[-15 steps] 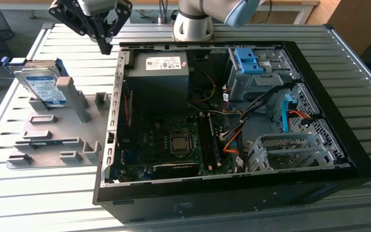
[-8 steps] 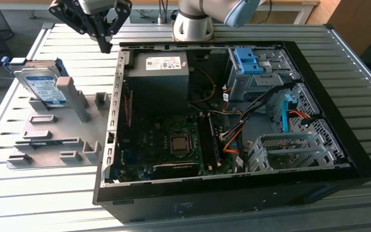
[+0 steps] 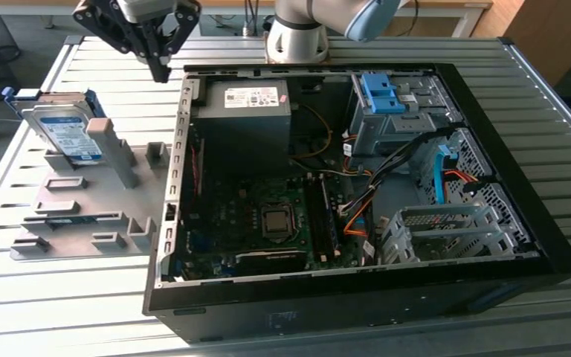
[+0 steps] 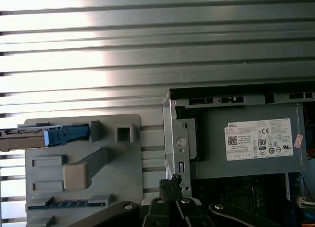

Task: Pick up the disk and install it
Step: 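Reach for the disk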

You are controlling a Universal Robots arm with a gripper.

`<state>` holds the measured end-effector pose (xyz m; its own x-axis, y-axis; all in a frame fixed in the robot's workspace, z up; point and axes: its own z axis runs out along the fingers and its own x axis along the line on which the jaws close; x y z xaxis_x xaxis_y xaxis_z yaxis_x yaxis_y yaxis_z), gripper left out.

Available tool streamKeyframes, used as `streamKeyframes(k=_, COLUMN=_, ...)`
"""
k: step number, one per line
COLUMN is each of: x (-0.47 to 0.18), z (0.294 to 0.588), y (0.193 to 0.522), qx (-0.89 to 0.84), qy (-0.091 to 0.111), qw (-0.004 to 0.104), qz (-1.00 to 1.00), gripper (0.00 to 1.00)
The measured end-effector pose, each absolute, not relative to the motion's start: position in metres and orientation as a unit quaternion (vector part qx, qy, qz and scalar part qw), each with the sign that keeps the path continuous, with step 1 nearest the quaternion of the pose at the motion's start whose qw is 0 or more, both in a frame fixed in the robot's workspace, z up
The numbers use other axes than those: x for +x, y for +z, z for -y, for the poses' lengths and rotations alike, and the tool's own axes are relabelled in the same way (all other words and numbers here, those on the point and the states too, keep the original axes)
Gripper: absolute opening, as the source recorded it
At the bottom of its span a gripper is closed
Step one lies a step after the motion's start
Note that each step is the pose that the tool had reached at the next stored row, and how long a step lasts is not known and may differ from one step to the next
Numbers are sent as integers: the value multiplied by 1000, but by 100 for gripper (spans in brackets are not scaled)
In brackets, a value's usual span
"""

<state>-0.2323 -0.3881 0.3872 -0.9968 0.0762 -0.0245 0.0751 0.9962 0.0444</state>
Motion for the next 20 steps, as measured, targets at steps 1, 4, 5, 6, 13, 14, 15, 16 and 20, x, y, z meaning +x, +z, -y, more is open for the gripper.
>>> streamKeyframes(k=1, x=-232, z=388, y=387, qx=38, qy=22, qw=13, qz=-999, gripper=11)
streamKeyframes(k=4, x=-233, z=388, y=387, qx=38, qy=22, qw=13, qz=-999, gripper=11)
streamKeyframes(k=5, x=-234, z=388, y=387, qx=38, qy=22, qw=13, qz=-999, gripper=11)
streamKeyframes(k=6, x=-234, z=388, y=387, qx=38, qy=22, qw=13, qz=-999, gripper=11)
streamKeyframes(k=13, x=-235, z=388, y=386, qx=38, qy=22, qw=13, qz=-999, gripper=11)
streamKeyframes(k=14, x=-235, z=388, y=386, qx=38, qy=22, qw=13, qz=-999, gripper=11)
streamKeyframes(k=15, x=-236, z=388, y=386, qx=38, qy=22, qw=13, qz=-999, gripper=11)
streamKeyframes(k=16, x=-236, z=388, y=386, qx=38, qy=22, qw=13, qz=-999, gripper=11)
streamKeyframes(k=20, x=-236, z=388, y=386, qx=38, qy=22, qw=13, qz=-999, gripper=11)
